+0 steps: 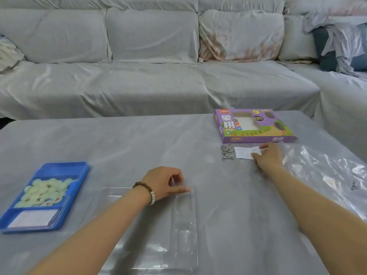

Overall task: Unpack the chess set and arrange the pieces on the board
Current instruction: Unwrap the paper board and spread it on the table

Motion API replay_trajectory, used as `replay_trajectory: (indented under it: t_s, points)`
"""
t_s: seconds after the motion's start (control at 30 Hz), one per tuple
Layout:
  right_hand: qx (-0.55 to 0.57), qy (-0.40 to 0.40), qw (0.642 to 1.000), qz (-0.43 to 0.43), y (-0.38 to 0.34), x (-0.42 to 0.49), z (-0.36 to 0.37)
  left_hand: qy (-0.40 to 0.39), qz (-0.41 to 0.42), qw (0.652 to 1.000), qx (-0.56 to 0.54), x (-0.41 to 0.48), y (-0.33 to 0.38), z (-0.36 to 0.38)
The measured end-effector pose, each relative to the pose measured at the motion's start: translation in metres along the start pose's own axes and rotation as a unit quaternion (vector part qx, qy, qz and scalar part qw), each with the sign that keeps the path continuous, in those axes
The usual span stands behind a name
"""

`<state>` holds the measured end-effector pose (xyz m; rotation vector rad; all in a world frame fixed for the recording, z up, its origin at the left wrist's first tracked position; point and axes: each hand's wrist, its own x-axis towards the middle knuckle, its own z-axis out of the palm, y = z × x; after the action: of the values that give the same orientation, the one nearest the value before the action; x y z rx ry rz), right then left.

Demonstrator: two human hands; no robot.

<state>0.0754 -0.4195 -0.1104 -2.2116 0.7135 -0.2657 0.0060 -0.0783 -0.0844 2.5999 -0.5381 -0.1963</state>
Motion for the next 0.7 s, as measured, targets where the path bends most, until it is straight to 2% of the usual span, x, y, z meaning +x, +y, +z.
replay_trajectory:
  t_s: [0.07,0.17,0.33,0.53,0.7]
  points:
    - [-0.035,0.024,0.998,-0.036,0.003,-0.001,0.001,0.008,0.005,1.0,0.005,0.006,0.005,0.002]
    - [-0.03,0.048,0.997,-0.061,0.002,-0.007,0.001,0.009,0.007,1.0,0.017,0.015,0.017,0.009]
    - [0.143,0.05,0.987,-0.045,-0.007,-0.045,0.004,0.008,-0.056,0.991,-0.12,0.016,0.029,0.015]
    - [0.244,-0.081,0.966,-0.035,-0.026,-0.152,0.016,0.13,-0.062,0.989,-0.042,-0.031,0.003,-0.009]
    - [0.217,-0.196,0.953,-0.078,-0.017,-0.24,0.021,0.204,-0.104,0.973,0.004,-0.099,-0.05,-0.025]
